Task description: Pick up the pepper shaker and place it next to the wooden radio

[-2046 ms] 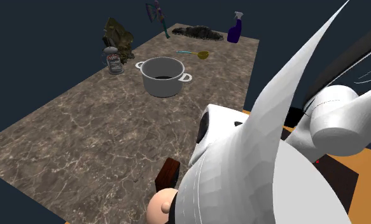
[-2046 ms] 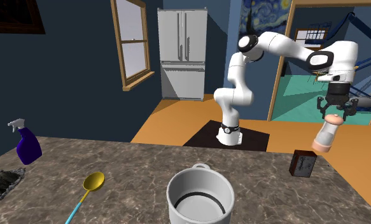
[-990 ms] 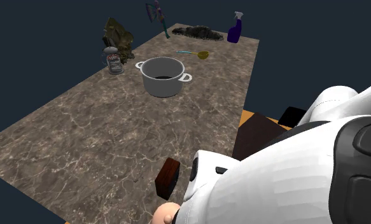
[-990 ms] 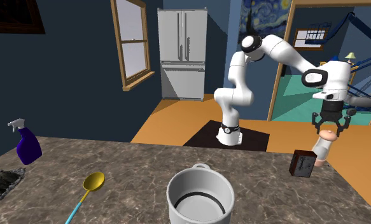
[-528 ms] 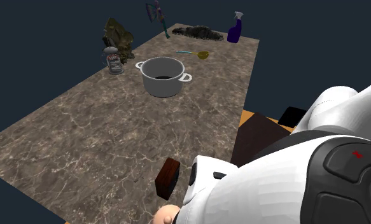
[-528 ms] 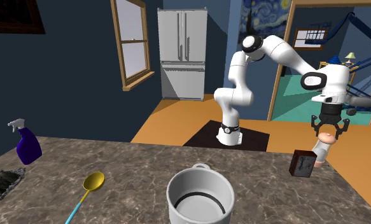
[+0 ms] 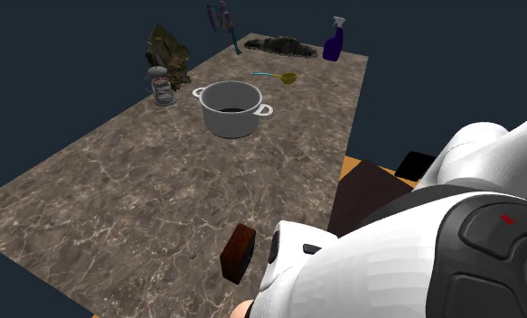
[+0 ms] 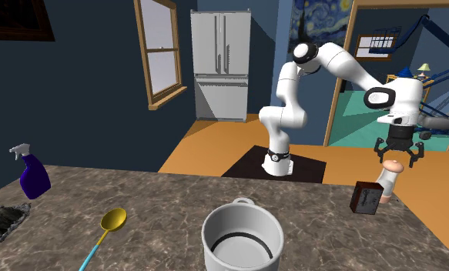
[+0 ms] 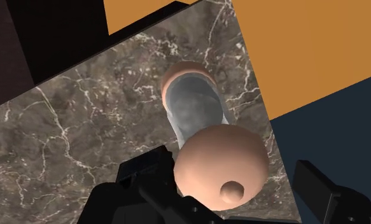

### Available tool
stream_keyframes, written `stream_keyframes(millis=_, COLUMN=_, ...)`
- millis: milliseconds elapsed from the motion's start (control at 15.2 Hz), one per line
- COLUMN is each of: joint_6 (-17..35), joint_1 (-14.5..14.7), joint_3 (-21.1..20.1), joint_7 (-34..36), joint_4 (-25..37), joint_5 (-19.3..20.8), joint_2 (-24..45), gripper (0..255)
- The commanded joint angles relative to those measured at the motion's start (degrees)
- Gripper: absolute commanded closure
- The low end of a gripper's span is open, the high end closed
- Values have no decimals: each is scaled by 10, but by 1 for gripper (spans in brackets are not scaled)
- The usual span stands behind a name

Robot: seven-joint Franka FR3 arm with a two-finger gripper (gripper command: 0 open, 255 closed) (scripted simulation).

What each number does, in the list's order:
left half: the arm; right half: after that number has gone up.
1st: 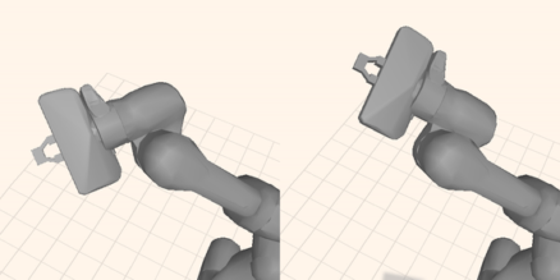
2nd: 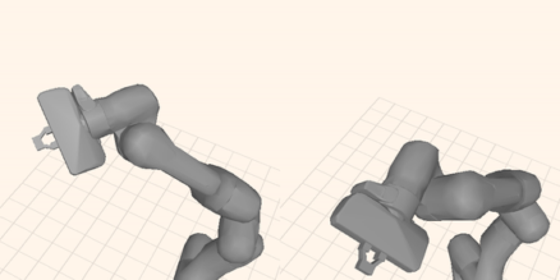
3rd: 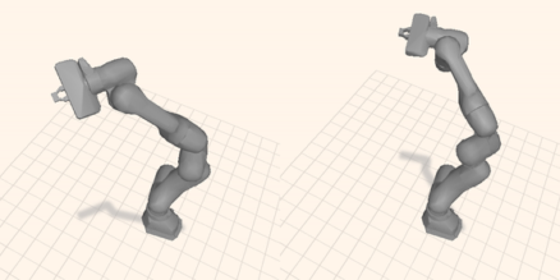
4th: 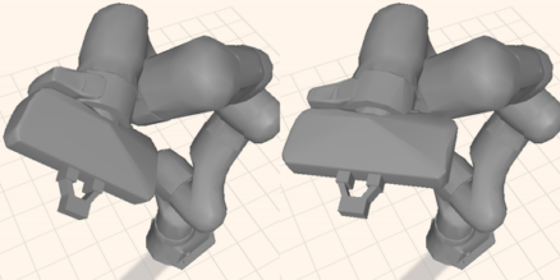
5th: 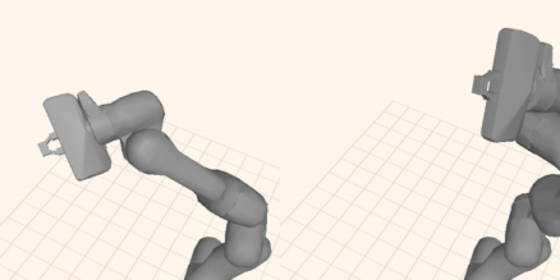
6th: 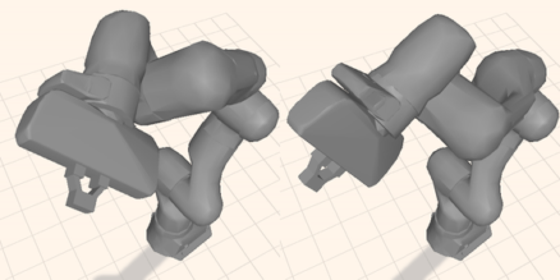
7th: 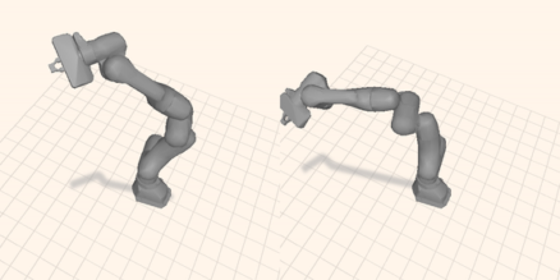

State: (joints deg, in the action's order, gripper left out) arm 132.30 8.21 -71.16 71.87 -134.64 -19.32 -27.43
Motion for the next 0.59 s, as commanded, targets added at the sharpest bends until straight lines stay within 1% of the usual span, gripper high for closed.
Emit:
stream_keyframes(millis=0, joint_6=-21, joint_1=18, joint_3=22, joint_7=-4, joint_4=7, joint_5=-4, joint_2=-11, gripper=0)
stream_keyframes(millis=132, joint_6=-64, joint_1=47, joint_3=60, joint_7=-9, joint_4=24, joint_5=-9, joint_2=-33, gripper=0)
stream_keyframes(millis=198, joint_6=-80, joint_1=56, joint_3=73, joint_7=-11, joint_4=32, joint_5=-10, joint_2=-40, gripper=0)
stream_keyframes(millis=528, joint_6=-80, joint_1=56, joint_3=72, joint_7=-11, joint_4=32, joint_5=-10, joint_2=-40, gripper=0)
